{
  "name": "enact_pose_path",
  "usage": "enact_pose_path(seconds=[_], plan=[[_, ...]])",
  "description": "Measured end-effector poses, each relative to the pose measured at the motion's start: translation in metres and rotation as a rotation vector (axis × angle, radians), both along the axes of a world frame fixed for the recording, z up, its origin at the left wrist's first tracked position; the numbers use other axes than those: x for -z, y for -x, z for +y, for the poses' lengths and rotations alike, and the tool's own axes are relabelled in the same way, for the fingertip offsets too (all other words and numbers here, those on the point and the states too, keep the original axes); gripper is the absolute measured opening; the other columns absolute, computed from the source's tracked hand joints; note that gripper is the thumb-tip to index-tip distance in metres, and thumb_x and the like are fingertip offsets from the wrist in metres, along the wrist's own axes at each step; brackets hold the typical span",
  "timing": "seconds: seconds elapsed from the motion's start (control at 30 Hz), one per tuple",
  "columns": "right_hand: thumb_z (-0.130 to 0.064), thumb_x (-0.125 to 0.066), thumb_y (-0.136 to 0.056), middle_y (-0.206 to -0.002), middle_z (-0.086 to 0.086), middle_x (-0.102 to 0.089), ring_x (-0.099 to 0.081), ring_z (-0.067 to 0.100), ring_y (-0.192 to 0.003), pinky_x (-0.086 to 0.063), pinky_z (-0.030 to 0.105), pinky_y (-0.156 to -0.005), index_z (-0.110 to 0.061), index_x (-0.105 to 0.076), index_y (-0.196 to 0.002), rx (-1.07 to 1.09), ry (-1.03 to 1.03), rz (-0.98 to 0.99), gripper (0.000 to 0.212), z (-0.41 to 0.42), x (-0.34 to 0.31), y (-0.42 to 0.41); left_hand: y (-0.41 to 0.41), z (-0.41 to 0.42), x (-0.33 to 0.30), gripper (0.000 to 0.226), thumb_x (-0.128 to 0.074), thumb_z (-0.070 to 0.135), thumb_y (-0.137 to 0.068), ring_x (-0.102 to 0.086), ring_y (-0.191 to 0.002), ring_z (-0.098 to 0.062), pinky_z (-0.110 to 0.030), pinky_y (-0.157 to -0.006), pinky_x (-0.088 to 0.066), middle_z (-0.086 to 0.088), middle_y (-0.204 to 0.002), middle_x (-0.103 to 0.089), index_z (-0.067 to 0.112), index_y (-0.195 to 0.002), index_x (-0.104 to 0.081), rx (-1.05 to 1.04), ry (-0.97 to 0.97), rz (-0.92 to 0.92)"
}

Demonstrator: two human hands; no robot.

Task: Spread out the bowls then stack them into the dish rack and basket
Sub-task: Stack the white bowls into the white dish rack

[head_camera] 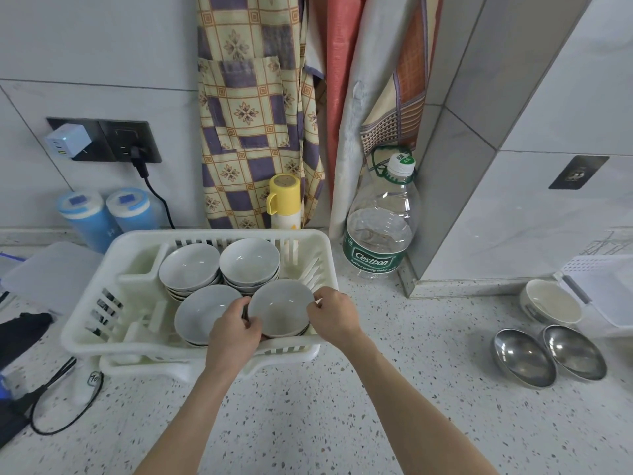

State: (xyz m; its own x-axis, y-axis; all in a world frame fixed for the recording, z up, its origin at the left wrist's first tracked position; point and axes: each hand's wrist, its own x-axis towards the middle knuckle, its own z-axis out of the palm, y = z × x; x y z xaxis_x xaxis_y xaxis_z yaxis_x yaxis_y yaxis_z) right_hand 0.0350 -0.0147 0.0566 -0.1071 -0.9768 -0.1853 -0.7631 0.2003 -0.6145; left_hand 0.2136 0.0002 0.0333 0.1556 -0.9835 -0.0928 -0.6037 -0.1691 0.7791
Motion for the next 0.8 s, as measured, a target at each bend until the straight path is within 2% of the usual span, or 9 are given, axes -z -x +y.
enact_pose_path(seconds=[0.1,0.27,0.33,0.4,0.43,0.5,0.6,0.7,0.8], plan=[[-0.010,-0.048,-0.086,-0.088,0.017,-0.071,-0.051,0.023,-0.067,-0.042,0.028,-0.059,0.000,-0.065,-0.102,-0.003,-0.009,0.022,0.025,-0.001,0.000,0.000,0.000,0.000,0.002,0.035,-0.057,0.008,-0.089,-0.060,-0.058,-0.014,-0.029,-0.054,-0.040,0.004,-0.058,-0.062,0.020,-0.122,-0.063,0.012,-0.017,-0.015],[-0.009,-0.046,-0.087,-0.089,0.015,-0.069,-0.052,0.023,-0.066,-0.040,0.026,-0.055,-0.002,-0.064,-0.100,-0.034,-0.028,0.064,0.023,-0.002,-0.001,-0.002,-0.001,-0.001,0.002,0.034,-0.057,0.009,-0.089,-0.058,-0.056,-0.013,-0.026,-0.051,-0.037,0.003,-0.056,-0.061,0.019,-0.120,-0.064,0.001,-0.009,-0.050],[-0.009,-0.045,-0.087,-0.078,0.010,-0.064,-0.048,0.022,-0.061,-0.034,0.024,-0.048,-0.006,-0.059,-0.087,-0.045,-0.027,0.103,0.014,-0.001,0.000,-0.003,-0.001,-0.001,0.001,0.033,-0.058,0.010,-0.089,-0.057,-0.056,-0.012,-0.026,-0.050,-0.036,0.004,-0.056,-0.059,0.018,-0.120,-0.064,0.004,-0.007,-0.069],[-0.009,-0.044,-0.088,-0.065,0.004,-0.049,-0.041,0.019,-0.053,-0.027,0.024,-0.043,-0.011,-0.044,-0.070,-0.048,-0.015,0.132,0.018,0.001,0.002,-0.004,-0.001,-0.001,0.001,0.031,-0.058,0.011,-0.090,-0.057,-0.059,-0.013,-0.028,-0.052,-0.037,0.005,-0.059,-0.060,0.017,-0.120,-0.065,0.008,-0.005,-0.080],[-0.009,-0.043,-0.088,-0.064,0.004,-0.048,-0.041,0.020,-0.052,-0.026,0.024,-0.043,-0.011,-0.042,-0.069,-0.047,-0.002,0.138,0.020,0.002,0.003,-0.004,-0.001,0.000,0.000,0.029,-0.059,0.012,-0.091,-0.058,-0.061,-0.013,-0.028,-0.056,-0.039,0.006,-0.063,-0.061,0.017,-0.119,-0.065,0.007,-0.003,-0.082],[-0.011,-0.043,-0.091,-0.074,0.009,-0.059,-0.048,0.025,-0.060,-0.029,0.025,-0.047,-0.007,-0.053,-0.082,-0.037,0.036,0.149,0.015,0.003,0.004,-0.005,-0.002,0.002,-0.001,0.026,-0.059,0.016,-0.092,-0.059,-0.067,-0.011,-0.029,-0.062,-0.041,0.008,-0.071,-0.064,0.017,-0.117,-0.066,-0.001,0.000,-0.069],[-0.020,-0.046,-0.097,-0.088,0.013,-0.070,-0.061,0.027,-0.069,-0.039,0.026,-0.055,-0.004,-0.061,-0.113,-0.020,0.116,0.098,0.027,0.006,0.005,-0.005,-0.006,0.009,-0.001,0.029,-0.061,0.022,-0.093,-0.066,-0.074,-0.010,-0.029,-0.064,-0.044,0.002,-0.076,-0.073,0.017,-0.121,-0.064,-0.021,-0.012,0.002],[-0.022,-0.051,-0.097,-0.063,0.006,-0.064,-0.053,0.017,-0.053,-0.038,0.017,-0.047,-0.008,-0.060,-0.124,-0.003,0.144,-0.149,0.032,0.013,0.004,0.001,-0.012,0.019,-0.003,0.036,-0.061,0.029,-0.093,-0.066,-0.075,-0.008,-0.026,-0.061,-0.043,0.001,-0.070,-0.074,0.020,-0.128,-0.059,-0.064,-0.014,0.044],[-0.017,-0.054,-0.094,-0.066,0.009,-0.068,-0.055,0.016,-0.053,-0.036,0.009,-0.045,-0.014,-0.063,-0.122,0.039,0.135,-0.411,0.029,0.023,0.000,0.018,-0.011,0.032,-0.010,0.020,-0.060,0.030,-0.094,-0.064,-0.069,-0.003,-0.028,-0.060,-0.044,0.011,-0.065,-0.073,0.027,-0.113,-0.063,-0.112,0.015,0.137]])
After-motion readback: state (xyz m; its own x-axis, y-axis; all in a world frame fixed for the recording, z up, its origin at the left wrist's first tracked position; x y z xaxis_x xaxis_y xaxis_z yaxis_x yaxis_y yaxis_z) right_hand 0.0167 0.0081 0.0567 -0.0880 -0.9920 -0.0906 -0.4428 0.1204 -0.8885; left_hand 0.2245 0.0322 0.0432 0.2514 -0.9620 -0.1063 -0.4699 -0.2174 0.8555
